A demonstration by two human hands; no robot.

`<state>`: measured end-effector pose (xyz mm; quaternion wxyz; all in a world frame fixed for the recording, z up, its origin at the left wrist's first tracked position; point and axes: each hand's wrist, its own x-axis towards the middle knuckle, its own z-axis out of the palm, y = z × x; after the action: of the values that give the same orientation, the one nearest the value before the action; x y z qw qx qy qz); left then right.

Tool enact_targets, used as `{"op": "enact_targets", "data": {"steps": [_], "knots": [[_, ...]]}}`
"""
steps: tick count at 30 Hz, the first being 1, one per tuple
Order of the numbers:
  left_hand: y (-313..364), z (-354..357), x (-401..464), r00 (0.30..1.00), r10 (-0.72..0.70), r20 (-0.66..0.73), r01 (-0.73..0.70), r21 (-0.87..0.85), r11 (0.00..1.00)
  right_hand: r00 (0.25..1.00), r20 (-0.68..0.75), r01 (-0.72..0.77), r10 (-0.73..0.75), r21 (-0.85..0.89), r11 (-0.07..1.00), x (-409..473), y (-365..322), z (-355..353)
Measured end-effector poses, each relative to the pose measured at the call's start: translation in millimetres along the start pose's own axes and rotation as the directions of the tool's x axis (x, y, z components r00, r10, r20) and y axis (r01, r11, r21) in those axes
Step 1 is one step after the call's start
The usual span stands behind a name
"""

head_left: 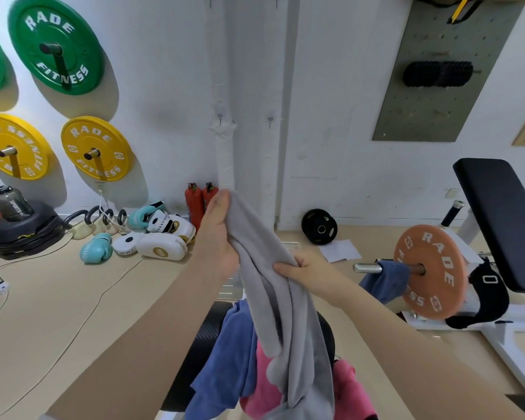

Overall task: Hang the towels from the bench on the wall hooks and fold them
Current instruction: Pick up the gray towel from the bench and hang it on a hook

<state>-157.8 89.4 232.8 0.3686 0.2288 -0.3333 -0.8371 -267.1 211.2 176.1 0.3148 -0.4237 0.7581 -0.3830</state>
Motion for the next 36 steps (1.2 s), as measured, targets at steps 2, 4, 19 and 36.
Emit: {"op": "enact_targets", "data": {"steps": [2, 4, 19, 36], "knots": [[3.8, -8.0, 5.3, 0.996, -0.007, -0.086, -0.004, -0.127, 0.992, 0.997, -0.008, -0.071, 0.071, -0.125, 0.990, 1.3, 15.8, -2.2], [4.4, -12.9, 3.1, 0.999, -0.023, -0.044, 0.018, -0.121, 0.992, 0.994, -0.057, -0.100, 0.092, -0.167, 0.981, 0.8, 27.5, -2.6], [-18.3, 6.8, -5.7, 0.991, 0.081, 0.102, -0.123, 0.524, 0.843, 0.995, 0.082, -0.050, 0.060, -0.122, 0.991, -26.4, -2.2, -44.5], [-50.5, -17.5, -27.0, 0.992, 0.039, 0.120, -0.107, 0.631, 0.768, 0.948, -0.179, -0.085, 0.264, 0.657, 0.749, -34.0, -6.7, -26.6]]}}
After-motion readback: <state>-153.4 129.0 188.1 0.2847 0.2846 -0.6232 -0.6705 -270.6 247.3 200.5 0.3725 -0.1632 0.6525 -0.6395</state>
